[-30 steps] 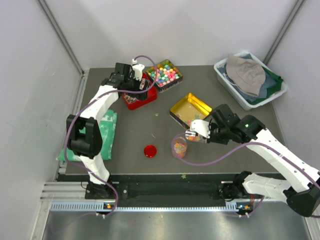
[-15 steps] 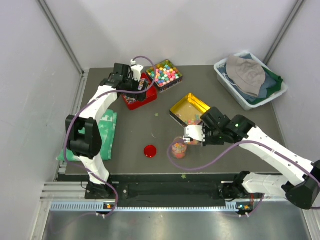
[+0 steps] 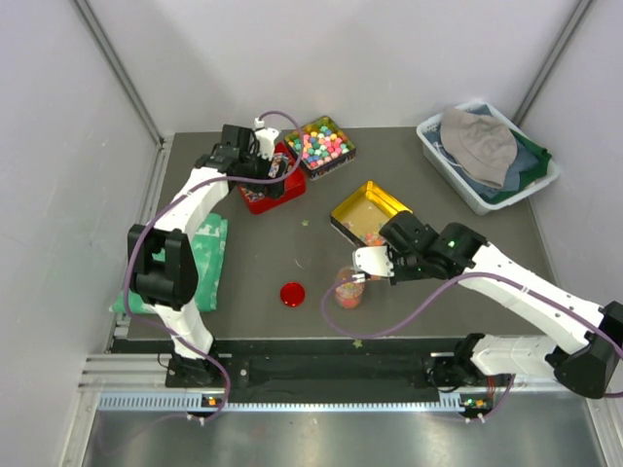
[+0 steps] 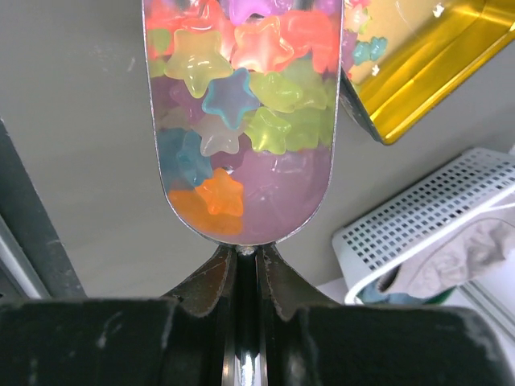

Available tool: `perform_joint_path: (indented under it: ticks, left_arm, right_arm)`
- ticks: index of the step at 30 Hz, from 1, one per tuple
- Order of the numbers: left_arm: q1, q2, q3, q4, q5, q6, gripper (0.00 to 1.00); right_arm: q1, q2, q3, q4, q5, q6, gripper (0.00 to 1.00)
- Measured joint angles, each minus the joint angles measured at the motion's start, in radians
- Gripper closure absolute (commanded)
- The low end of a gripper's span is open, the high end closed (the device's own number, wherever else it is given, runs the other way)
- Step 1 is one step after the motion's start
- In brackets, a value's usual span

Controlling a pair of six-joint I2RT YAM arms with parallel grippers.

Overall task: Pack the candies
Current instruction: Place the fake candies in the packing bottle.

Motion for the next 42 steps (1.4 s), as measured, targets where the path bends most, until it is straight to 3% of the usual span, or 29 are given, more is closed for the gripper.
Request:
perform_joint_path:
  ticks: [14,42]
  left_arm:
    - [0.007,0.000,-0.017,0.002,0.002,0.000,0.01]
    - [0.021,0.000,-0.046,0.013,0.009,-0.002,0.01]
  right_arm:
    - [0.058,0.016,0.015,-0.002,0.108,-0.048,1.00]
    - [0.117,0.045,0.038,-0.011,0.163,-0.061,1.00]
